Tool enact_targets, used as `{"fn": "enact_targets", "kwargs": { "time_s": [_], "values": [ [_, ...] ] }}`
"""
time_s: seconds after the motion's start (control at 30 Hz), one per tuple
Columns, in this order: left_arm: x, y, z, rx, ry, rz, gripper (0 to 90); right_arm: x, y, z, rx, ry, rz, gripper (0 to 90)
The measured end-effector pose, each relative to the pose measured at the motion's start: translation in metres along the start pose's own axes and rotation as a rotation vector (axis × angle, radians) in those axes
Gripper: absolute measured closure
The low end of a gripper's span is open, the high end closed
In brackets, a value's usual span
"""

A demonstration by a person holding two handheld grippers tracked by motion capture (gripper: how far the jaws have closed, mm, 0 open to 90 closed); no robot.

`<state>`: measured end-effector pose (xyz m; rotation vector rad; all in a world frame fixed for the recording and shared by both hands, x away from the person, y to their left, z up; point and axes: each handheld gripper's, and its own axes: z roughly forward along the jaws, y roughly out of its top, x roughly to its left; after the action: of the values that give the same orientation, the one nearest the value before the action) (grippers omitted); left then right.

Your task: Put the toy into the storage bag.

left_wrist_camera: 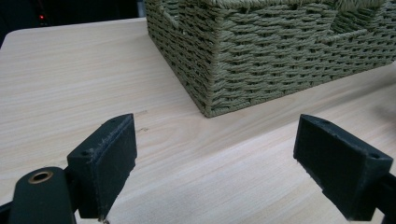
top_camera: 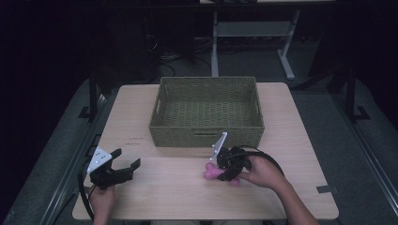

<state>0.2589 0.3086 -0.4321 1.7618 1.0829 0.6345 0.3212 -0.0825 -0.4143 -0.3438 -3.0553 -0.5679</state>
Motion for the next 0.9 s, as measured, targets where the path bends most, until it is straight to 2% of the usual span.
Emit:
{"fn": "enact_targets", "kwargs": {
  "time_s": [0.37,0.9],
  "values": [
    [0.0,0.0,0.0,0.001,-0.002,0.0,12.8,-0.008,0.002,-0.022,-0.04,0.001,0.001,58.3],
    [0.001,0.0,0.0,-0.002,0.001,-0.006,12.8,-0.028,0.004,-0.054,-0.095,0.017,0.015,58.4]
  ]
}}
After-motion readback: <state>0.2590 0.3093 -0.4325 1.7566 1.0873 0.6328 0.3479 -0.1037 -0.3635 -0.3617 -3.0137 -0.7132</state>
